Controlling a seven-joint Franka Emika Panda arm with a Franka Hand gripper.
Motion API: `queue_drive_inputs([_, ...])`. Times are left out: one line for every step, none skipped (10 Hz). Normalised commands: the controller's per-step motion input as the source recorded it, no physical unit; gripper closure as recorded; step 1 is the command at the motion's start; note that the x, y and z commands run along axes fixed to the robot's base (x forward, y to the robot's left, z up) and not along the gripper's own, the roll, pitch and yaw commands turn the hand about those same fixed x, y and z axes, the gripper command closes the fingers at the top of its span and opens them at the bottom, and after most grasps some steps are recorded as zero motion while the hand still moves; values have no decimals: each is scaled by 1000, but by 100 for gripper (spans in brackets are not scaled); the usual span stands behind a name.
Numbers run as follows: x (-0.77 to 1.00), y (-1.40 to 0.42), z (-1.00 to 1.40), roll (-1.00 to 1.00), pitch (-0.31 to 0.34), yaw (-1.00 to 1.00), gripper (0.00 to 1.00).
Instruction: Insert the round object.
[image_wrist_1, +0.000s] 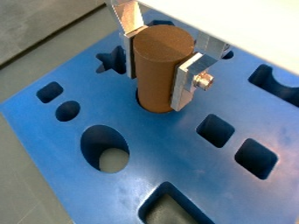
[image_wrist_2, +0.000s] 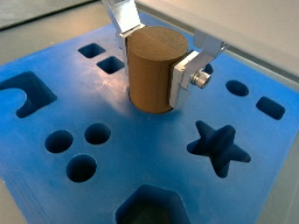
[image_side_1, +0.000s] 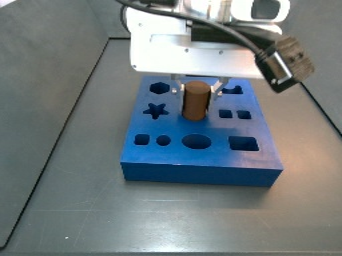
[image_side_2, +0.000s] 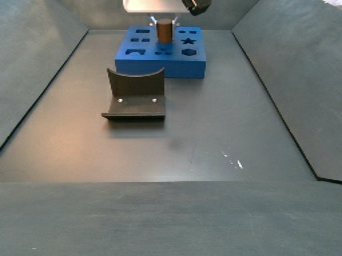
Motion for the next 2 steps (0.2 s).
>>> queue_drive_inputs([0,-6,-49,26,-3,0,100])
queue_drive_inputs([0,0,0,0,0,0,100])
